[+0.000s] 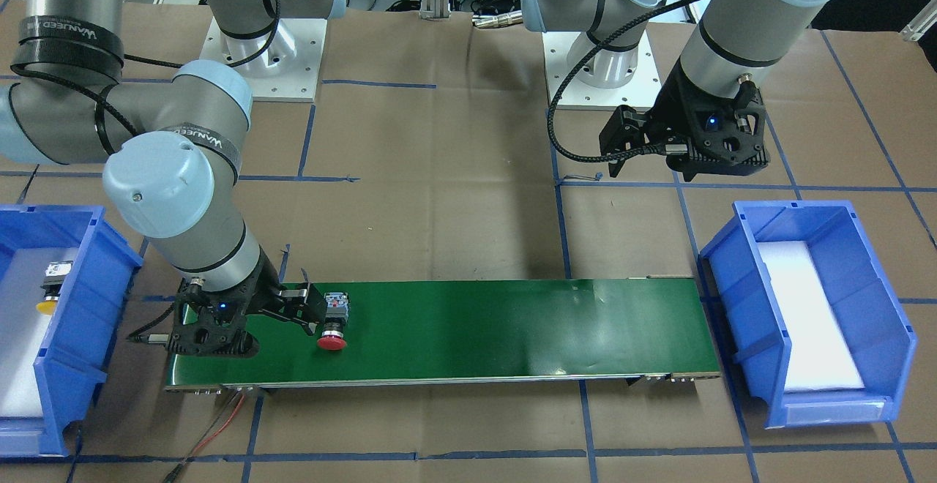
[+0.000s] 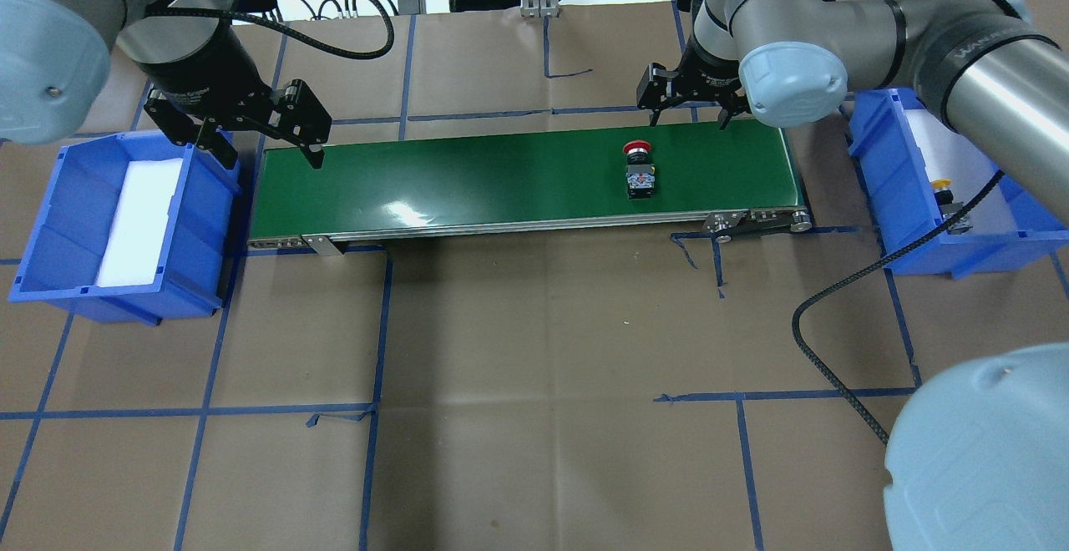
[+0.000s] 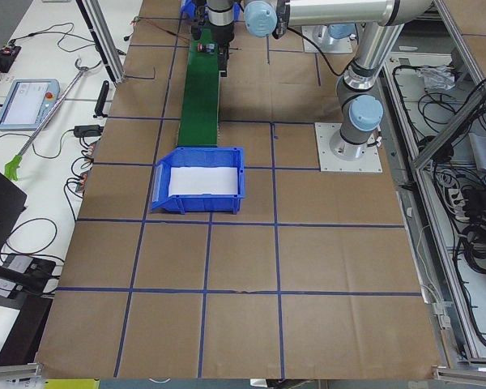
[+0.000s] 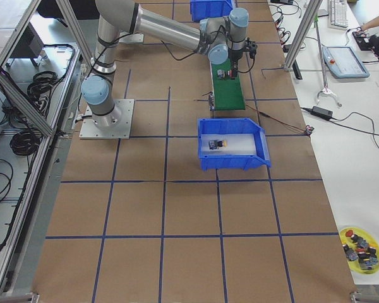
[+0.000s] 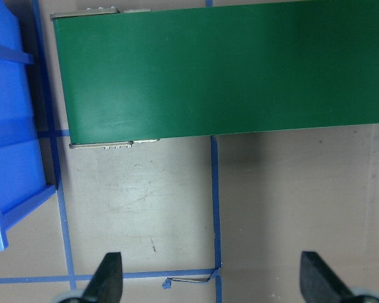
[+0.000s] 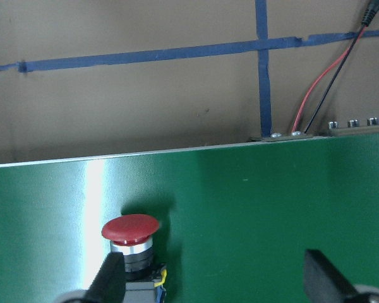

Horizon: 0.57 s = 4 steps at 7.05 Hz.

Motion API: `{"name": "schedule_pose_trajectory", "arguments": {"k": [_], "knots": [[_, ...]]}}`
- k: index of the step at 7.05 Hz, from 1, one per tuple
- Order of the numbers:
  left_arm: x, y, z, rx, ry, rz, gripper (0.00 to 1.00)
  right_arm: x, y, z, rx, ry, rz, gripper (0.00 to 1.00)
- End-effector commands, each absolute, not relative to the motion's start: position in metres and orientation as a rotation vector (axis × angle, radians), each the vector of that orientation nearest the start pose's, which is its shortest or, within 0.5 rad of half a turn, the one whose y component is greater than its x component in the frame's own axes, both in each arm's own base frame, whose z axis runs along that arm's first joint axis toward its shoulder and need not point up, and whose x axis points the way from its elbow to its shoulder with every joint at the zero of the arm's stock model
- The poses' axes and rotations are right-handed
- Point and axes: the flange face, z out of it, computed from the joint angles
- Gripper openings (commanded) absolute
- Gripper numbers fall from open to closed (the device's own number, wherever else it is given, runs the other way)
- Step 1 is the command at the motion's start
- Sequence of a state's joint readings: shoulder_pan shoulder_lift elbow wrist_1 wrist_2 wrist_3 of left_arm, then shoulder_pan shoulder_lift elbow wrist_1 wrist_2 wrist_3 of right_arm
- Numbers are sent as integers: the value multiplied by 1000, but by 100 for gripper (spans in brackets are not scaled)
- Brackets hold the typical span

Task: Transport two buttons from left to right
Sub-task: 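Lower the right gripper onto the arriving red button and grasp it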

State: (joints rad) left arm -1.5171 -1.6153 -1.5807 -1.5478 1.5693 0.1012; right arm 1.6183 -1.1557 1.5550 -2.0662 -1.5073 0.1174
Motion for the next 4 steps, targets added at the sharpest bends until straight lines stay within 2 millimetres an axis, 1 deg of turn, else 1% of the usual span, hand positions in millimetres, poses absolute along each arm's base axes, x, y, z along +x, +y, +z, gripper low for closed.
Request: {"name": "schedule_pose_trajectory", "arguments": {"k": [1, 2, 3, 4], "knots": [[-106, -513, 463, 75, 3144, 50, 100, 172, -624, 295, 100, 3068, -88, 99], [-106, -513, 463, 75, 3144, 50, 100, 171, -615, 278, 107, 3071, -39, 99], [-106, -513, 463, 75, 3144, 50, 100, 171, -611, 266, 110, 3073, -3, 99], [-106, -514, 463, 75, 3144, 50, 100, 171, -610, 262, 111, 3073, 14, 99]]}}
